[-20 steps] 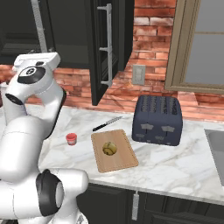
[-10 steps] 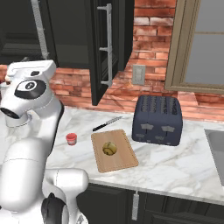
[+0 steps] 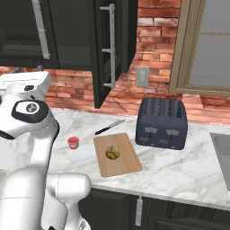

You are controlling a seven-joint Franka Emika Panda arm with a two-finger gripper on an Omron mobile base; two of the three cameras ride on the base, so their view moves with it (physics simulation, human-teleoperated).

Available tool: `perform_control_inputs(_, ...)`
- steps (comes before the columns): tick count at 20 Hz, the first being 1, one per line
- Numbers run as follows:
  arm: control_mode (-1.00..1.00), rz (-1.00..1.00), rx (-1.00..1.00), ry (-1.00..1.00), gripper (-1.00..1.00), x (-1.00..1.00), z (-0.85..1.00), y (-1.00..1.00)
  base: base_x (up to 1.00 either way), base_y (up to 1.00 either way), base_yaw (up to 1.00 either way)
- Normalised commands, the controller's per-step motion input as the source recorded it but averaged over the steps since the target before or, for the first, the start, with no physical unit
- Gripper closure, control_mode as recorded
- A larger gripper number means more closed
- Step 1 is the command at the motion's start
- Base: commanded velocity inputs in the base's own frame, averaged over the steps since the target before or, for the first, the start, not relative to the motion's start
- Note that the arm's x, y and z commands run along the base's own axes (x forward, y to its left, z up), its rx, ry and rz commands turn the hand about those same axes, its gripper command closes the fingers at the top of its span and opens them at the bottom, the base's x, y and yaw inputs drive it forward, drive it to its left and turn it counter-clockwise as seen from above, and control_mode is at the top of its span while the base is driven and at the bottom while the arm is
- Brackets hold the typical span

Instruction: Pick the bread, place it on the cutting board, pick the jam, place it on the counter, and close the cabinet.

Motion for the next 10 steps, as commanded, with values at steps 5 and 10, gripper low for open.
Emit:
perform_control_inputs(5,-1.0,0.0,0.0,0.0,-1.0,-0.66,0.11,-0.09,0.0,0.0,0.0)
perform_control_inputs(10,-1.0,0.0,0.01,0.03,-1.0,-0.61,0.19,-0.11,0.0,0.0,0.0)
